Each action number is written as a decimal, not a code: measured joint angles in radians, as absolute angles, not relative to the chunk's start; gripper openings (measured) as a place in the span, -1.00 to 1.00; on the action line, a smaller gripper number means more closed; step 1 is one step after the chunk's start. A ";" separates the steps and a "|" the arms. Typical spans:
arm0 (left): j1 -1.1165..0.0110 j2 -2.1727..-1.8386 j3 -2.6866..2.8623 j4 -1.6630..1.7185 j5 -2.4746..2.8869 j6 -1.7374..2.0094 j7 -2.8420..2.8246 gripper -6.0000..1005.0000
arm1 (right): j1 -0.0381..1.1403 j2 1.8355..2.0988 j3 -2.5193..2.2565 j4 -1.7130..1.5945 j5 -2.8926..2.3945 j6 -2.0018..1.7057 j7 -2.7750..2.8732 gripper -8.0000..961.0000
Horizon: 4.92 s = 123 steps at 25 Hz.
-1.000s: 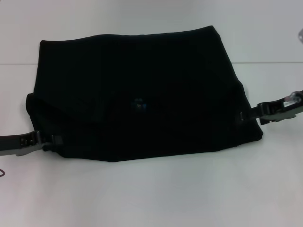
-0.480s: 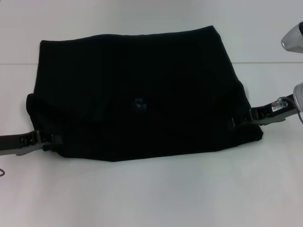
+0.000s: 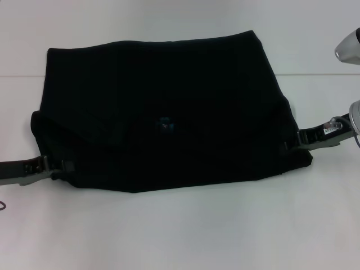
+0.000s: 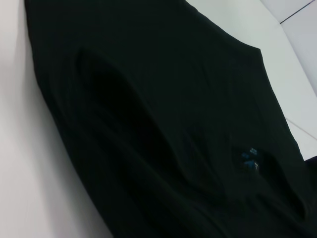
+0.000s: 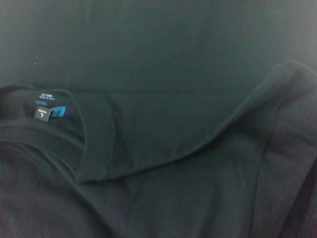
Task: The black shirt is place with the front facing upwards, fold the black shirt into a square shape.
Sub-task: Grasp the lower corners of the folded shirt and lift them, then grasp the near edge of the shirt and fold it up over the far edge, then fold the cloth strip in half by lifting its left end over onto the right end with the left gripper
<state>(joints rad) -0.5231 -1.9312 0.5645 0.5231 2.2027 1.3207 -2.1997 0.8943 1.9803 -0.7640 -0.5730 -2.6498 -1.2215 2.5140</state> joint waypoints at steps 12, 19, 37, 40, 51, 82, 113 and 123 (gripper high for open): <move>-0.525 -1.931 0.559 0.523 2.200 1.347 -2.200 -0.88 | 0.878 1.969 -0.757 -0.585 -2.649 -1.244 2.508 -0.76; -0.521 -1.924 0.513 0.524 2.197 1.433 -2.206 -0.89 | 0.788 1.933 -0.724 -0.710 -2.544 -1.391 2.435 -0.95; -0.489 -1.905 0.518 0.525 2.459 1.880 -2.281 -0.88 | 0.592 1.918 -0.656 -0.740 -2.538 -1.916 2.014 -0.95; -0.502 -1.903 0.522 0.528 2.524 1.911 -2.278 -0.87 | 0.588 1.926 -0.658 -0.724 -2.574 -1.928 1.990 -0.95; -0.586 -1.885 0.333 0.524 2.529 1.854 -2.283 -0.86 | 0.619 1.916 -0.577 -0.634 -2.522 -1.870 1.959 -0.95; -0.710 -1.986 0.093 0.389 2.120 1.073 -2.038 -0.84 | 0.766 2.019 -0.400 -0.470 -1.982 -1.023 1.958 -0.95; -0.743 -2.117 0.089 0.323 1.759 0.711 -1.603 -0.25 | 0.848 2.092 -0.403 -0.252 -1.664 -0.616 1.380 -0.17; -0.639 -2.059 0.091 0.288 1.684 0.847 -1.653 0.43 | 0.690 2.085 -0.422 -0.280 -1.616 -1.052 1.218 0.45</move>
<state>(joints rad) -0.6389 -2.0591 0.0905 0.2879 1.6843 0.8471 -1.6533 0.6896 2.0847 -0.4221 -0.2799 -1.6161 -1.0518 1.2181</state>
